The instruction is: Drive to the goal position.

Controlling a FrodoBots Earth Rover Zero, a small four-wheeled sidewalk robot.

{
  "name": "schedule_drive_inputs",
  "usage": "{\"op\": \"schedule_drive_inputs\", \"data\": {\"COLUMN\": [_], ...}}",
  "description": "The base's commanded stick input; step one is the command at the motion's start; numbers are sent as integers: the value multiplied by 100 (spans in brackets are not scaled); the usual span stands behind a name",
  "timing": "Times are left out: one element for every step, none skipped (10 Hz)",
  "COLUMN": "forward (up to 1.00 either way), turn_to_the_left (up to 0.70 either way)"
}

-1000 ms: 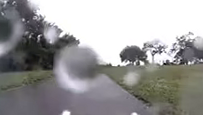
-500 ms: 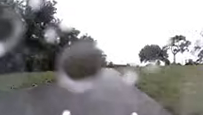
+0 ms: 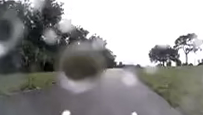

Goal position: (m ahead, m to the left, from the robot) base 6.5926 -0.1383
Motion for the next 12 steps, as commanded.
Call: {"op": "schedule_drive_inputs", "data": {"forward": [70,70,70,70,70,70,70,70,70,70,70,70], "turn_to_the_left": [0,-7,-35,-35,-35,-35,-31,-9,-1,0,0,0]}}
